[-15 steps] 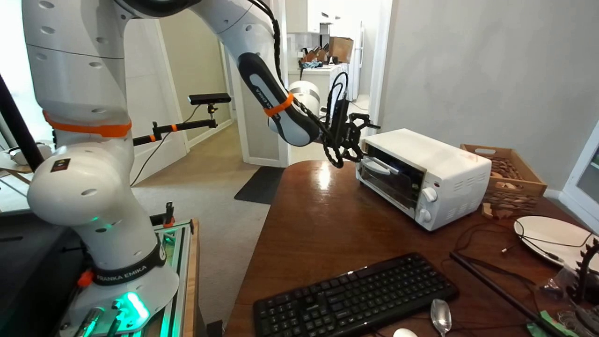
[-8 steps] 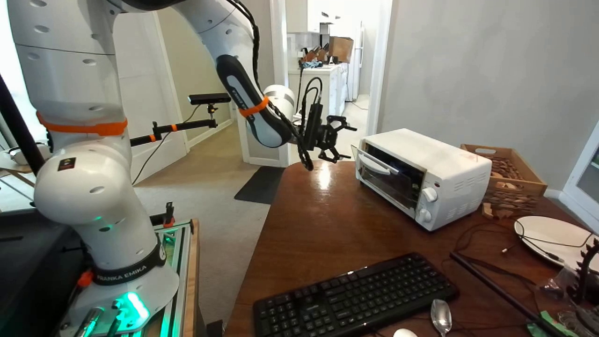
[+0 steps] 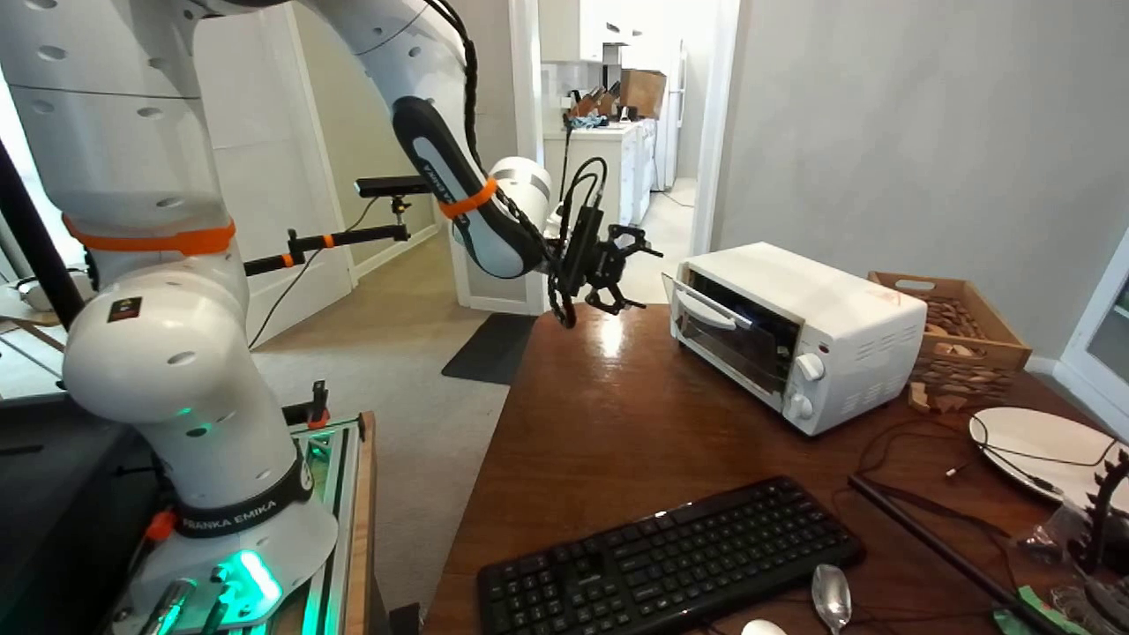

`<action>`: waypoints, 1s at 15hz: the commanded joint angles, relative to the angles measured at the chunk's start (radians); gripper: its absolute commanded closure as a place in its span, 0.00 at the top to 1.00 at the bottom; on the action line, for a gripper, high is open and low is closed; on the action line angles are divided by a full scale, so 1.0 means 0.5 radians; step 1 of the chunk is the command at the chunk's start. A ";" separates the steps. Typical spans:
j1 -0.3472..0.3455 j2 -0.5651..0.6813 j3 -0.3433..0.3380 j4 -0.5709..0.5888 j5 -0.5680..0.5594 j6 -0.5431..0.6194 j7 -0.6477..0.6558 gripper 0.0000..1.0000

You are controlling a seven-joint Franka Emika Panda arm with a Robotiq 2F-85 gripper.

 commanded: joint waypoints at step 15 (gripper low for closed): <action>-0.188 0.458 -0.189 0.562 -0.050 0.002 0.076 1.00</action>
